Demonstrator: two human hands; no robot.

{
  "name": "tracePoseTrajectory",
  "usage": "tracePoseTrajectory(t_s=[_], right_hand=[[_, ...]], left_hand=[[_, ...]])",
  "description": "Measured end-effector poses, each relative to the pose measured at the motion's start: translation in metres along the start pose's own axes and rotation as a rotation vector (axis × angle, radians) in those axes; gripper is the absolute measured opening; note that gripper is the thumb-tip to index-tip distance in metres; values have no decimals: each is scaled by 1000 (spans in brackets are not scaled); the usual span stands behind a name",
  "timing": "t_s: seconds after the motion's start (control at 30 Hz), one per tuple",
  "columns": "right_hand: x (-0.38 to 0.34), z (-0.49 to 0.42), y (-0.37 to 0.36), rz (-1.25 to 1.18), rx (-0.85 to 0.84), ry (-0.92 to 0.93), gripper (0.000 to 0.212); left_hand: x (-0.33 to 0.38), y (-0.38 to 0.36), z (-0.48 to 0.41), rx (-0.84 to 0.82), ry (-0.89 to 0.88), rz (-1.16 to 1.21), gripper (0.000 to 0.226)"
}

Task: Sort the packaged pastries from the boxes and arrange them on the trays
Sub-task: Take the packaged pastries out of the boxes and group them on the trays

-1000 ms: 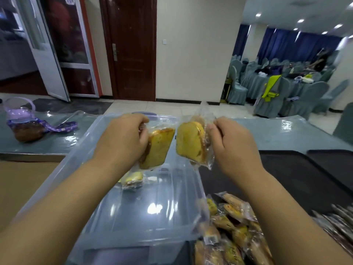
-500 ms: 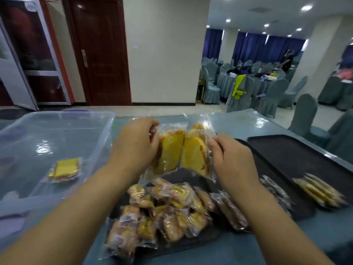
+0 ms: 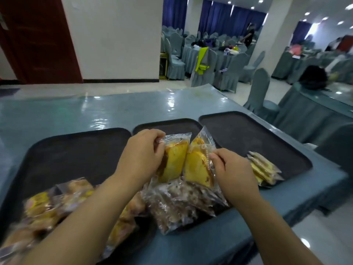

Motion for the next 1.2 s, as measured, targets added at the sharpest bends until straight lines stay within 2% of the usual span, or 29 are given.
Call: tracePoseTrajectory(t_s=[0.17, 0.53, 0.77, 0.97, 1.1, 1.2], right_hand=[[62, -40, 7, -19, 100, 9, 19], [214, -97, 43, -116, 235, -158, 13], [347, -139, 79, -149, 185, -202, 14], [441, -165, 110, -90, 171, -232, 13], [485, -175, 116, -77, 88, -294, 16], [506, -177, 110, -82, 67, -281, 17]], left_hand=[[23, -59, -48, -24, -3, 73, 25], [103, -187, -111, -154, -7, 140, 25], [180, -295, -142, -137, 48, 182, 24], [239, -388, -165, -220, 90, 238, 21], [254, -444, -179, -250, 255, 333, 29], [249, -480, -182, -313, 370, 290, 25]])
Point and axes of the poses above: each hand's wrist, its own z-axis away from the middle knuckle, its own y-axis out of the back of the hand, x = y × z, the point moved 1 cm from there along -z, towards the middle knuckle
